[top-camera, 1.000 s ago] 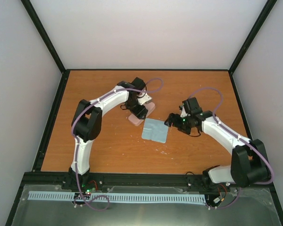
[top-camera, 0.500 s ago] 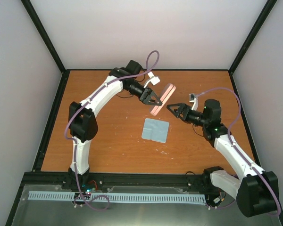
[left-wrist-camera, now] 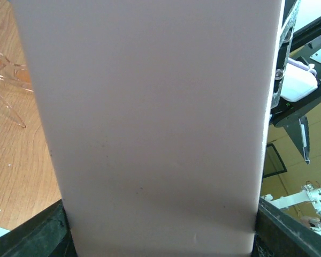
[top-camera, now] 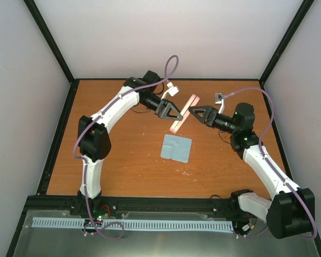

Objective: Organize the sunglasses
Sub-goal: Open the sunglasses case.

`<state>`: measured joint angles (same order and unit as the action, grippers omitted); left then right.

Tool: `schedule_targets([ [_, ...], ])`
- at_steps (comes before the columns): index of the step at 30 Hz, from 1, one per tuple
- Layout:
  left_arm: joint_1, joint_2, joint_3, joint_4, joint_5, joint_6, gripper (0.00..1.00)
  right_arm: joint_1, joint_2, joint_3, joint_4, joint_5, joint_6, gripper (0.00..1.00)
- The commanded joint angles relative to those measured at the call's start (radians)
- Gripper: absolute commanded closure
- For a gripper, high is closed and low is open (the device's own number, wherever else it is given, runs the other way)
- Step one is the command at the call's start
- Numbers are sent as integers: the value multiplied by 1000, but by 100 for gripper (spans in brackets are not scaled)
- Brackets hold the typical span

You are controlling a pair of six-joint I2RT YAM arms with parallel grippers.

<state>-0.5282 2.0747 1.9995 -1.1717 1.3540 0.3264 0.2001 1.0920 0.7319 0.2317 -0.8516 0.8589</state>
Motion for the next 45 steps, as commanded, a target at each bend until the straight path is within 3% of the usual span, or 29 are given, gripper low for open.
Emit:
schedule_targets([
  [1,5,-26,20,-2,65,32,49,-7,22,45,24,-46,2,4],
  [10,-14,-27,21,-4,108,37,49,-7,22,40,37,-66,8,13],
  [15,-30,-31,21,-17,165,58,49,-7,24,13,137,-82,53,9],
  [20,-40,-36,23,-11,221,54,49,-7,30,-4,211,-100,92,12],
  [23,-42,-38,26,0,235,44,49,-7,27,-8,221,-104,98,22],
  [27,-42,-38,25,9,240,33,48,-7,19,-11,221,-105,100,41],
  [31,-42,-40,24,13,219,30,35,-7,18,-19,252,-119,123,48],
  [33,-41,-42,24,17,190,24,13,-7,19,-19,248,-122,120,51],
  [35,-42,-41,28,18,149,18,1,-8,16,-21,246,-126,116,54],
  [45,-19,-45,75,32,-58,-4,0,-7,-37,17,39,-103,5,61],
])
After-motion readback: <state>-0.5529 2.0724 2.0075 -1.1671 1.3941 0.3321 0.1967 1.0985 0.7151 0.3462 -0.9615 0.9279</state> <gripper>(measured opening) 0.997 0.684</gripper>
